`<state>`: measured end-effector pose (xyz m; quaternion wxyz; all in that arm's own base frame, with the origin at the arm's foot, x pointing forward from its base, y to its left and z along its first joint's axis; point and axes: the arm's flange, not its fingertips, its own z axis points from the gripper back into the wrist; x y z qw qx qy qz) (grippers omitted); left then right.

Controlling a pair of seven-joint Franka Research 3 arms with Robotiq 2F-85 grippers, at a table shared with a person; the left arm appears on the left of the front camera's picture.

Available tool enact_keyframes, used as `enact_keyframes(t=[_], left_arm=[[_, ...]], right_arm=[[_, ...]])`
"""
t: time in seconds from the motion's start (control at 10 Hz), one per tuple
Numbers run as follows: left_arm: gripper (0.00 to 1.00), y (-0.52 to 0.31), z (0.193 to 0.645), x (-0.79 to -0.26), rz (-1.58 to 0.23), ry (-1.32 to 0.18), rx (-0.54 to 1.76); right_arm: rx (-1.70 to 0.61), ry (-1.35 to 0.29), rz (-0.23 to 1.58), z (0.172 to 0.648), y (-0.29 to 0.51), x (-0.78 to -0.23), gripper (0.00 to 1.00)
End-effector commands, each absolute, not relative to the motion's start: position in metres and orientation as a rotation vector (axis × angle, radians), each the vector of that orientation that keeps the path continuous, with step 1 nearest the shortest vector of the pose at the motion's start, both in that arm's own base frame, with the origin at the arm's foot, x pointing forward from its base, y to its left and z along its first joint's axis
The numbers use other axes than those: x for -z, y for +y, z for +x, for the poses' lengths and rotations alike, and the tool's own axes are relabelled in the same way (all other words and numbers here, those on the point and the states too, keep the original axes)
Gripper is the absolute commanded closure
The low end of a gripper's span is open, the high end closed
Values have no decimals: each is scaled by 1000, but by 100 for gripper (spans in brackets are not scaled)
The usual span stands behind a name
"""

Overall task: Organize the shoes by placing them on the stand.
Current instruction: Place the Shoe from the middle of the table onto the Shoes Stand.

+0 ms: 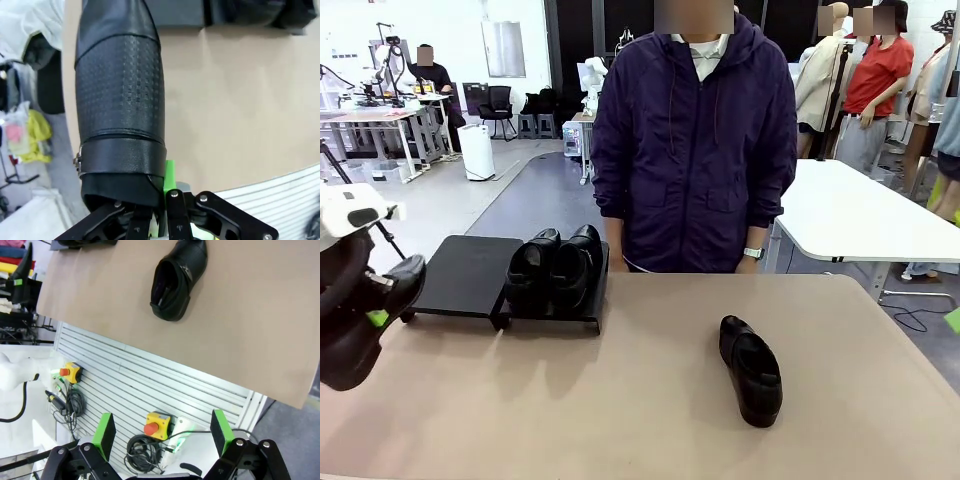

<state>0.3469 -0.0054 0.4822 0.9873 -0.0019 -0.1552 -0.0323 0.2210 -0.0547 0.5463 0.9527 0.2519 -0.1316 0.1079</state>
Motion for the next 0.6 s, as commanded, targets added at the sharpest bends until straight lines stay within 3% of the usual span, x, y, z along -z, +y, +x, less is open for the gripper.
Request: enact_keyframes(t=[0.0, 0.1, 0.5], left_arm=[[100, -6, 366, -486, -129, -251, -33], [100, -5, 347, -482, -4, -312, 65], [100, -5, 347, -482, -4, -312, 65]], right_arm=[[-235, -274, 511, 224, -58, -550, 0], [-235, -274, 511, 224, -58, -550, 0], [-235, -274, 511, 224, -58, -550, 0]])
